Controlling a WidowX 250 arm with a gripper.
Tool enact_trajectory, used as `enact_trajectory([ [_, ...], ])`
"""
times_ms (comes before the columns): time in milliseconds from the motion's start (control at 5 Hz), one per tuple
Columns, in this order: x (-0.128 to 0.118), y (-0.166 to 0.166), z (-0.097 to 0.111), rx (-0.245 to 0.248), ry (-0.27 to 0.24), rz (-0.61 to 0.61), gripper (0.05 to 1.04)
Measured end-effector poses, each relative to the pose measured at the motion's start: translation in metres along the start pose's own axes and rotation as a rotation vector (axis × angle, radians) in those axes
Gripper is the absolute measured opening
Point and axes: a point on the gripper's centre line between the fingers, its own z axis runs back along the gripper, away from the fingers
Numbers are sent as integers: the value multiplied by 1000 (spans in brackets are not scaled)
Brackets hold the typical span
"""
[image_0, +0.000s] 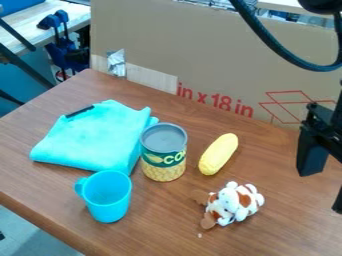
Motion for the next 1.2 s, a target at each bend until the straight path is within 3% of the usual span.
enact_trajectory([
  [200,-5,0,-14,-4,49,1,1002],
  [400,-43,13,-10,33,108,10,1002],
  [800,-81,47,3,67,124,96,1002],
  [1200,-144,68,5,77,150,262,1002],
])
